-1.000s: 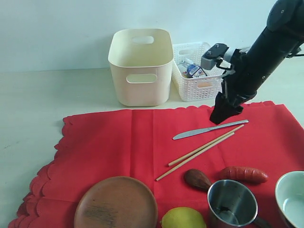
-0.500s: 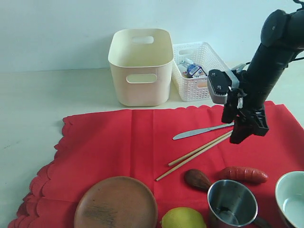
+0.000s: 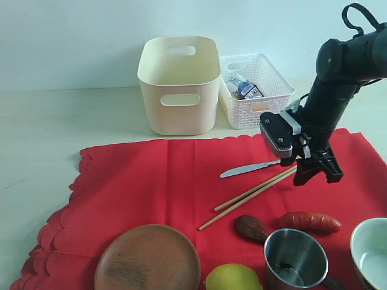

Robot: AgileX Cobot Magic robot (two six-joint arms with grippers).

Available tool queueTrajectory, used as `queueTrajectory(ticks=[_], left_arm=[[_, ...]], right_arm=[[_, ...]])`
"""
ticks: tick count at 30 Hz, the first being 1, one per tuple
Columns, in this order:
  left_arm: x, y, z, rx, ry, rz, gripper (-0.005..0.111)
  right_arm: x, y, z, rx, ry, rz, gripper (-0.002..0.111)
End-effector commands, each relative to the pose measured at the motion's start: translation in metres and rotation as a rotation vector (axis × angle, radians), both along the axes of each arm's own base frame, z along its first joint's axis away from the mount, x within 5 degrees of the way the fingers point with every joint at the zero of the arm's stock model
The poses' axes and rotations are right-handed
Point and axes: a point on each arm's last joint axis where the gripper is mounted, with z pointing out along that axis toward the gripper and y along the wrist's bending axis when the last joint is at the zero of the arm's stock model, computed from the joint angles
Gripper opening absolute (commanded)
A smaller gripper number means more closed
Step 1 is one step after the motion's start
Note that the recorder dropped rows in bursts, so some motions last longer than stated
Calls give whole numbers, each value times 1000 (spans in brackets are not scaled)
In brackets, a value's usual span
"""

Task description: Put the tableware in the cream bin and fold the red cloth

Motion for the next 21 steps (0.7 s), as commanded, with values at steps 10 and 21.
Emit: queueTrajectory(ticks=[10, 21], left_arm=[[0, 0, 0, -1, -9, 3, 0], [0, 0, 0, -1, -9, 3, 0]], right_arm=[[1, 20, 1, 18, -67, 48, 46], [0, 21, 1, 27, -51, 15, 46]])
